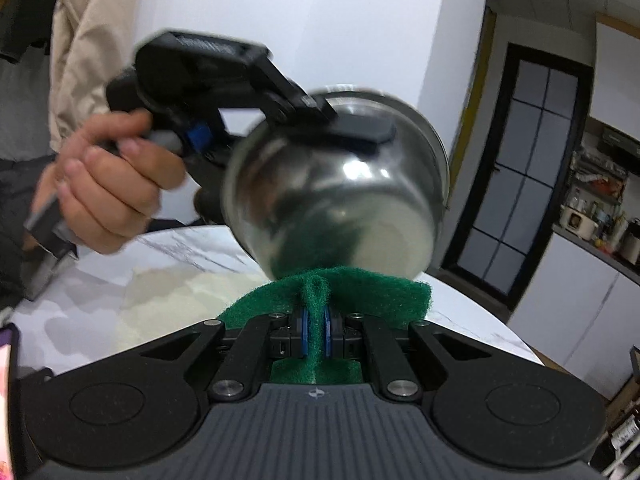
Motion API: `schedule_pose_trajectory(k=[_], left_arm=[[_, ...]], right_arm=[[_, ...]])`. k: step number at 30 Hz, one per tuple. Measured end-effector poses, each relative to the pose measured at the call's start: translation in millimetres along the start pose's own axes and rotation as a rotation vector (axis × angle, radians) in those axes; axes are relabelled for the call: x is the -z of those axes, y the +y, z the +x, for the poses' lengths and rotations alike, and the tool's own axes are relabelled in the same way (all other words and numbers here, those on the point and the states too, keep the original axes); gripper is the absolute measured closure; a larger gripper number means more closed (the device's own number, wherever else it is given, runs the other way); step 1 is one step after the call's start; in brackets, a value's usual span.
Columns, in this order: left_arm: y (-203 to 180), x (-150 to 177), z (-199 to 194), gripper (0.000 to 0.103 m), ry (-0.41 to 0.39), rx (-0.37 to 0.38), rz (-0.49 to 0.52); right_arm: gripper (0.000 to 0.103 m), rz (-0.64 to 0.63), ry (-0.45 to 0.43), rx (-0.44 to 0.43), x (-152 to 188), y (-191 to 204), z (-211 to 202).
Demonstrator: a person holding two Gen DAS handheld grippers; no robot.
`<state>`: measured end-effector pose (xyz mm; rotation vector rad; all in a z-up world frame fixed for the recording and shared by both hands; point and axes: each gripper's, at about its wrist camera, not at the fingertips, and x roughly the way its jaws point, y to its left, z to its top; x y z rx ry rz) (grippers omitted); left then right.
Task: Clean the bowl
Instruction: 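Keep scrubbing the bowl bottom with the pad while the left gripper turns the bowl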
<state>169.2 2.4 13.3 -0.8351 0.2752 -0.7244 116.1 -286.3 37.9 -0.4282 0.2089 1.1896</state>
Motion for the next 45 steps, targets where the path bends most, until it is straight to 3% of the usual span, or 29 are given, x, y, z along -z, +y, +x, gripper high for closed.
schedule_pose_trajectory(k=[5, 12, 23, 32, 38, 45], left_arm=[[-1, 3, 3, 0.097, 0.022, -0.016, 0.012], [4, 4, 3, 0.097, 0.024, -0.035, 0.010], [11, 2, 2, 0.098, 0.005, -0.081, 0.006], [3, 2, 5, 0.097, -0.003, -0.072, 0.009], [-2, 2, 7, 0.097, 0.009, -0.043, 0.015], [-3, 6, 9, 0.097, 0.026, -0.032, 0.015]], right_arm=[[0.095, -0.001, 0.035, 0.102, 1, -6, 5], [0.095, 0.005, 0.003, 0.152, -2, -9, -2], [0.095, -0.018, -0.036, 0.114, -14, 8, -12], [0.095, -0.054, -0.004, 0.046, -12, 22, -7], [0.095, -0.050, 0.038, 0.056, -5, 16, 3], [0.095, -0.018, 0.069, 0.124, 3, 1, 10]])
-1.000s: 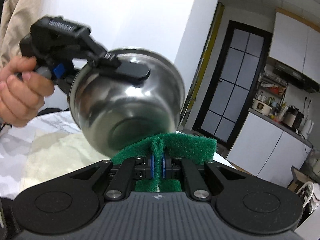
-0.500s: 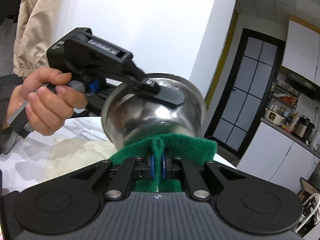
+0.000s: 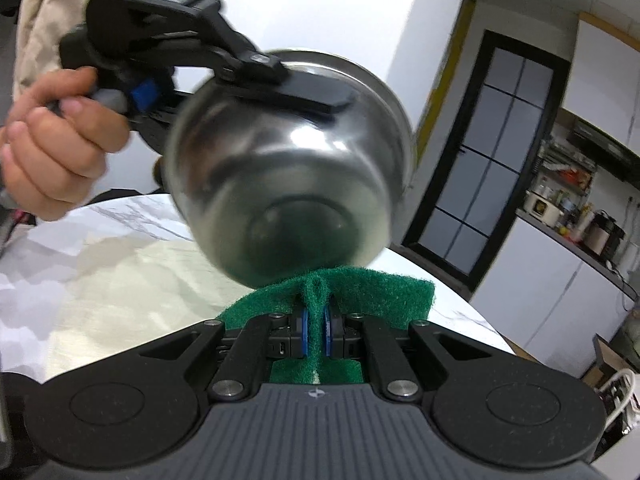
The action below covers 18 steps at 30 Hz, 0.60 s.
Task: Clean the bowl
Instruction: 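Keep scrubbing the bowl bottom with the pad while the left gripper turns the bowl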
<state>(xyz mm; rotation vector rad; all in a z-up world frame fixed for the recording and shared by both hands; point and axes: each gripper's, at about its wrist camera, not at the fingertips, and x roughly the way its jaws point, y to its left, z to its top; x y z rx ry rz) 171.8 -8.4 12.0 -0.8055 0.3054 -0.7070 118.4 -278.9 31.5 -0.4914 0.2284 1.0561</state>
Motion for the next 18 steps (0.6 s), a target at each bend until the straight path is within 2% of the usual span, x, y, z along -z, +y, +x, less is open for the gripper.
schedule_pose_trajectory(k=[10, 14, 18], left_arm=[[4, 6, 0, 0.098, 0.013, -0.016, -0.002], [6, 7, 0, 0.098, 0.009, -0.037, -0.001], [8, 5, -3, 0.098, -0.009, -0.060, -0.006]], right_arm=[[0.095, 0.062, -0.067, 0.113, -3, -24, -14], [0.095, 0.069, -0.128, 0.119, -6, -24, -24], [0.095, 0.047, -0.198, 0.081, -8, -18, -35]])
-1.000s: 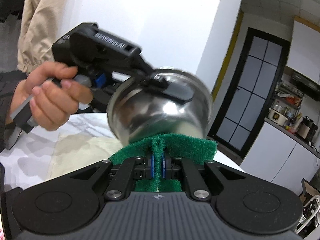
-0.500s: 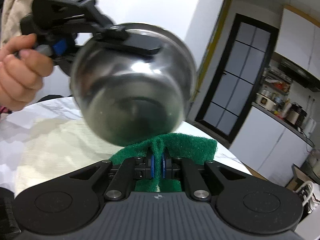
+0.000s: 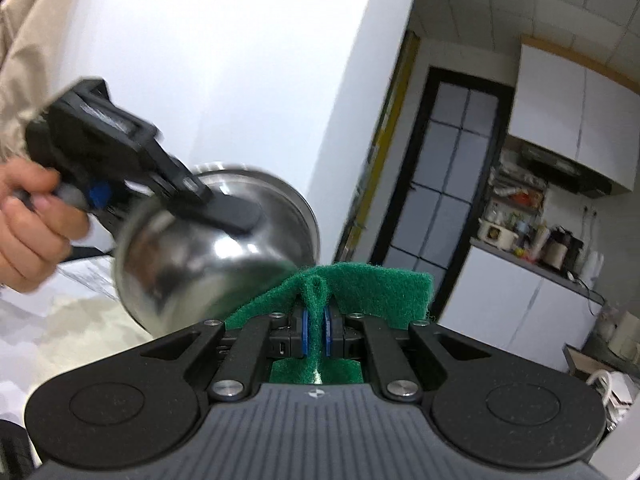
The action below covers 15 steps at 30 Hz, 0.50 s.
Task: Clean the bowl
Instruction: 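Keep scrubbing the bowl bottom with the pad while the left gripper turns the bowl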
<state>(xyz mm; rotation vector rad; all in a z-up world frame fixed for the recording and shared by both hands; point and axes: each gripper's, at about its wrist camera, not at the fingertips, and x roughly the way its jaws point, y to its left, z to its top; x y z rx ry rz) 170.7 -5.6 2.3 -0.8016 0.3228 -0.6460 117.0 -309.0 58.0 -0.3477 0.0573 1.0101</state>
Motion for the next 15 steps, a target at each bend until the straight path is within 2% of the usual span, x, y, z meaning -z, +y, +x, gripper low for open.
schedule_pose_trajectory(k=[7, 15], left_arm=[[2, -4, -7, 0.098, -0.030, -0.016, -0.009], [-6, -6, -14, 0.098, -0.045, 0.013, -0.013]], right_arm=[[0.095, -0.034, -0.040, -0.102, -5, 13, -5], [0.095, -0.094, 0.013, -0.186, -1, 29, 7]])
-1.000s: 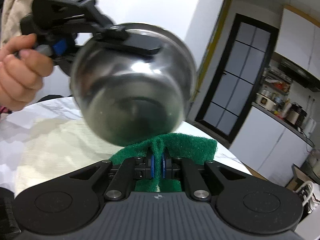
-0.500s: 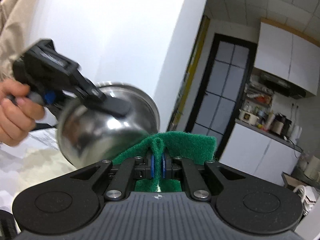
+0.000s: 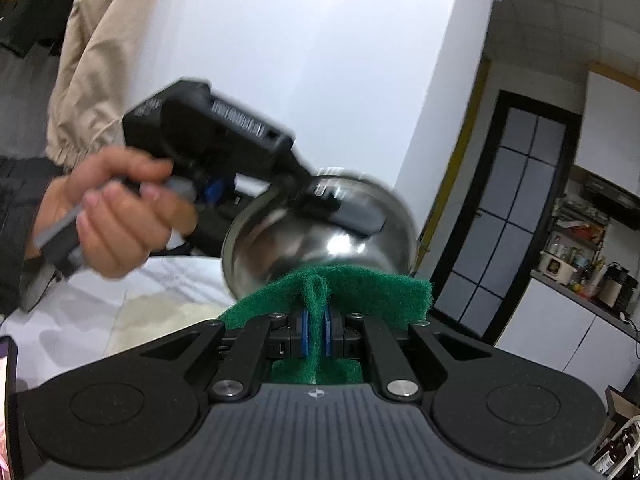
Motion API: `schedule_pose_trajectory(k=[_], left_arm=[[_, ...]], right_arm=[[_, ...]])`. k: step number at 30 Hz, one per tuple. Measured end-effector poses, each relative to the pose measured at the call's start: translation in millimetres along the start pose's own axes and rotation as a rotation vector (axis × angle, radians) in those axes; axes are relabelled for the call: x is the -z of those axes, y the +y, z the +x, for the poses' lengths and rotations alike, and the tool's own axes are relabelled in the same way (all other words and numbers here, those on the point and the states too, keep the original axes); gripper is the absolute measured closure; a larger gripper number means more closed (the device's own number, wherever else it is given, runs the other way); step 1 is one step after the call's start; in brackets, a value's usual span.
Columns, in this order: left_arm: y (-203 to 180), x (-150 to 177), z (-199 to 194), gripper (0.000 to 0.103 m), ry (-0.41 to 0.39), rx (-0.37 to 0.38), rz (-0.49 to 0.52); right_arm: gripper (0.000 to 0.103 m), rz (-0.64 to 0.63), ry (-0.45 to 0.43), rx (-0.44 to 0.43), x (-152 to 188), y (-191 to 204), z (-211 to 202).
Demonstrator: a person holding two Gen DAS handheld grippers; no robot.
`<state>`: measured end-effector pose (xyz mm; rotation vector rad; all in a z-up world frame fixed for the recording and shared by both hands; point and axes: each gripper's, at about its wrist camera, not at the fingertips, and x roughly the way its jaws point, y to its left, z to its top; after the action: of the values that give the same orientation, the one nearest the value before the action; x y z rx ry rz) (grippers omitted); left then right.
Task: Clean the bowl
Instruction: 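Keep scrubbing the bowl bottom with the pad while the left gripper turns the bowl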
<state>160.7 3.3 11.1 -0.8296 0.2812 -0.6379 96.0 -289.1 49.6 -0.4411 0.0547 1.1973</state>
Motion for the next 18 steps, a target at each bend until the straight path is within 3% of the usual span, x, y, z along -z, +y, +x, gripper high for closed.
schedule_pose_trajectory(k=[8, 18], left_arm=[[-4, -1, -5, 0.098, -0.008, 0.043, -0.012], [5, -5, -16, 0.097, -0.045, -0.002, -0.024]], right_arm=[[0.095, -0.003, 0.068, 0.003, 13, 6, 11], [0.095, 0.039, 0.109, 0.085, 19, -4, 15]])
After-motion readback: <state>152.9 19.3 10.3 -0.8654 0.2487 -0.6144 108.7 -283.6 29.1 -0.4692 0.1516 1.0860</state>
